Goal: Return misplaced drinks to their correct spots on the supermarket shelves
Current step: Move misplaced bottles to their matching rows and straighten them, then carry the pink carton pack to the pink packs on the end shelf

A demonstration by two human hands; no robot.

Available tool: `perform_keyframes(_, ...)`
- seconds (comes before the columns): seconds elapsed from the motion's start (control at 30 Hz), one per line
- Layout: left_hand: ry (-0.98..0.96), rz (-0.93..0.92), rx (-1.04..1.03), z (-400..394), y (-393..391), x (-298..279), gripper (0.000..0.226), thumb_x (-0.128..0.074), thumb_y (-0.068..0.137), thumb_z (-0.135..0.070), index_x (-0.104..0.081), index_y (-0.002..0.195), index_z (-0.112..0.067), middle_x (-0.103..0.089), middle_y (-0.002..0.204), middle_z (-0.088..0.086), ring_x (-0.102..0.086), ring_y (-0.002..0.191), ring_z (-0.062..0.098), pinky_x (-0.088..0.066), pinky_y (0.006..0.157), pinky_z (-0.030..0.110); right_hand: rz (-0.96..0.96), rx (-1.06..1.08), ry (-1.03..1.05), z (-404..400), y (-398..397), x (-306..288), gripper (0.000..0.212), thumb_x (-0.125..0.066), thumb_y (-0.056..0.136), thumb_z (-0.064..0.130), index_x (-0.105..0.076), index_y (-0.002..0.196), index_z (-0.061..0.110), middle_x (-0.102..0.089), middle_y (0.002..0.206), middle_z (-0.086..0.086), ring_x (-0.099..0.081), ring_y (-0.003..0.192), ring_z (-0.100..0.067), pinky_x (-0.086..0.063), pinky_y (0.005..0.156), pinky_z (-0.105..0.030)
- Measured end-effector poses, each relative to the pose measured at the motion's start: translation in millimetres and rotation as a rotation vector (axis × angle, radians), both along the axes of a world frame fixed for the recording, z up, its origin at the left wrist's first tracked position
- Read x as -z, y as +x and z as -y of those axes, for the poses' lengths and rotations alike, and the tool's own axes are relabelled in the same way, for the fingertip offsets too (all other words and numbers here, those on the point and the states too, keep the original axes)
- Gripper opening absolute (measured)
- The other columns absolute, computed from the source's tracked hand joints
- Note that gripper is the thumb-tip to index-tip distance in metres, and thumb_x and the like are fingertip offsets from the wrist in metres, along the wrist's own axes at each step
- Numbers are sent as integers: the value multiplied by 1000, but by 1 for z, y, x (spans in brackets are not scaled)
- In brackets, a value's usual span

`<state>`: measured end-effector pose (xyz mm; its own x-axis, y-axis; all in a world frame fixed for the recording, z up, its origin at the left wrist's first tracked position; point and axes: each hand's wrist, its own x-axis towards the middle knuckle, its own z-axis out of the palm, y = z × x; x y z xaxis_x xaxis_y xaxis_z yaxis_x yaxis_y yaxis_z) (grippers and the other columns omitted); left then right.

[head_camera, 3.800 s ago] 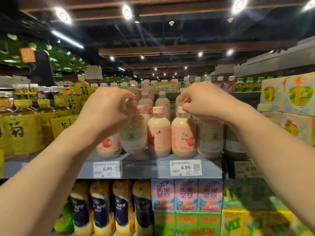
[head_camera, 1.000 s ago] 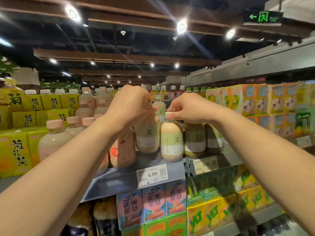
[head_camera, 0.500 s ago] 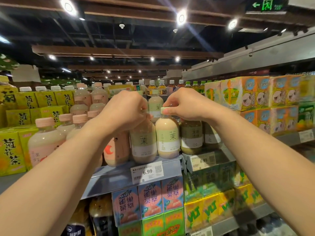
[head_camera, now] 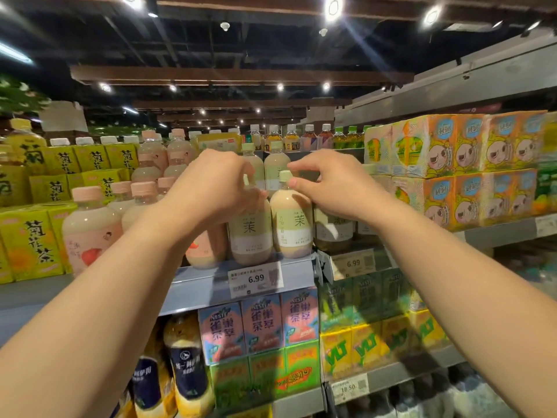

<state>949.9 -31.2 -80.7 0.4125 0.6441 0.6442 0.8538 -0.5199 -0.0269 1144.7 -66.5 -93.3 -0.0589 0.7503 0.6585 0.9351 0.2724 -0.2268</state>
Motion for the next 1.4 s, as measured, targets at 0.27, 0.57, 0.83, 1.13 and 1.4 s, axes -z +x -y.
perform_keyframes(0.27,18,64,28,54,-5,29,44,-65,82,-54,-66,117,-27,-70,104,-3,-64,88,16,-58,75,40,-143,-139,16,46,10,33,8,-63,90,44,-66,97,40,-58,87,23,-55,80,5,-45,68,-21)
perform_keyframes(0.57,-8,103,46,77,14,91,41,-63,83,-59,-70,108,-27,-74,93,-7,-69,84,16,-57,69,38,-171,-209,-124,64,35,85,13,-66,88,41,-73,96,33,-61,87,22,-60,84,2,-51,82,-30)
perform_keyframes(0.83,-138,195,-35,93,15,140,39,-62,81,-61,-71,104,-31,-73,94,-13,-68,90,13,-56,76,37,-298,-201,-212,84,44,128,5,-69,87,37,-67,85,41,-65,81,24,-58,79,12,-40,69,-9)
perform_keyframes(1.13,-311,322,-359,75,-20,208,44,-61,83,-54,-62,118,-27,-68,110,0,-63,103,25,-51,80,36,-473,-23,-416,60,19,198,27,-70,88,35,-65,113,28,-63,87,15,-60,78,1,-46,69,-21)
perform_keyframes(1.4,-358,538,-390,46,-41,215,56,-71,79,-47,-48,113,-9,-62,105,18,-59,100,39,-46,75,40,-590,56,-413,34,-10,213,69,-76,84,38,-43,141,19,-58,128,0,-56,115,-16,-49,97,-35)
